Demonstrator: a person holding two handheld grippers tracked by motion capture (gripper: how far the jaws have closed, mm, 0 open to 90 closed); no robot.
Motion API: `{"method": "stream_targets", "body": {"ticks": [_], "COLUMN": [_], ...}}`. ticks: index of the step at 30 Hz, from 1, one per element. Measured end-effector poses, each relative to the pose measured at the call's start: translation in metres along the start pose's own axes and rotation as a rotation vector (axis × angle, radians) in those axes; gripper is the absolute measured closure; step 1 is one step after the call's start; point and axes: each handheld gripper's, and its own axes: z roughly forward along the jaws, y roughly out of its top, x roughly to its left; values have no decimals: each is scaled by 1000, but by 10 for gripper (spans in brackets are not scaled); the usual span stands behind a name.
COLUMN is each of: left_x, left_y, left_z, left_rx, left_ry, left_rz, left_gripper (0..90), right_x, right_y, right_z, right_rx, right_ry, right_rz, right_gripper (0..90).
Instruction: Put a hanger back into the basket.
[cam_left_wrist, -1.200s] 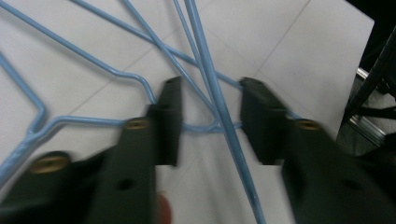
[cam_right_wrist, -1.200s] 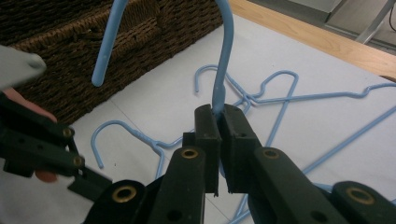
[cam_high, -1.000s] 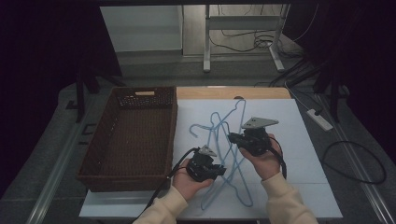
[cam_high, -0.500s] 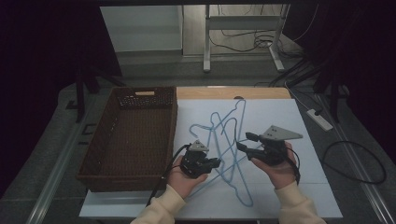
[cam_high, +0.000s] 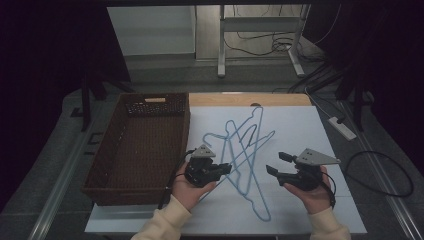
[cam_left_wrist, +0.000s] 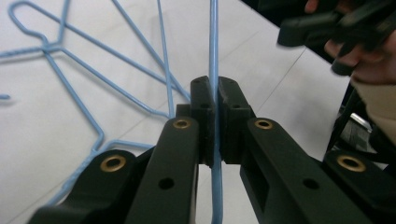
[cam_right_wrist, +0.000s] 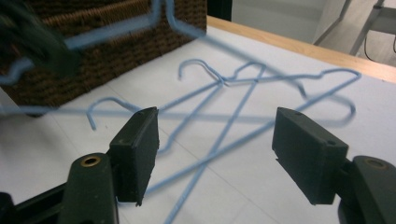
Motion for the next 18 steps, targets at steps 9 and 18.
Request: {"method": "stream_targets", "body": {"ticks": [9,18], "left_x": [1,9], "left_y": [9,14], "left_z": [-32,-63], "left_rx": [-65,-127], "left_ry": [-2,0], "left_rz": [13,17], "left_gripper": [863,863], "right_x": [-8,-10], "right_y": [-12,-15], "right_z": [1,5], "right_rx": [27,49], "right_ry": [-8,-13], "right_rz": [20,22], "right_gripper": [319,319]}}
